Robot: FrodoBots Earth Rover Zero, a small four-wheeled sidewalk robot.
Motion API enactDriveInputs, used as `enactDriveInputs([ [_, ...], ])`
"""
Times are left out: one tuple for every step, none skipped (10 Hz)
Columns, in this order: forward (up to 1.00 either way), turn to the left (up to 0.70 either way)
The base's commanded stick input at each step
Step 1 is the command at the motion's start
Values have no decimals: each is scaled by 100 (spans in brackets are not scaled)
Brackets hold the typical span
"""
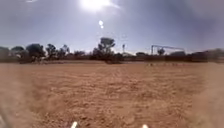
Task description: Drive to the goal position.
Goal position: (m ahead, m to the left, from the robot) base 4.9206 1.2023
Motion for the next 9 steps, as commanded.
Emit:
enactDriveInputs([
  [45, -1],
  [45, -10],
  [45, -19],
  [45, -14],
  [45, -2],
  [45, 0],
  [45, 0],
  [45, 0],
  [45, 0],
])
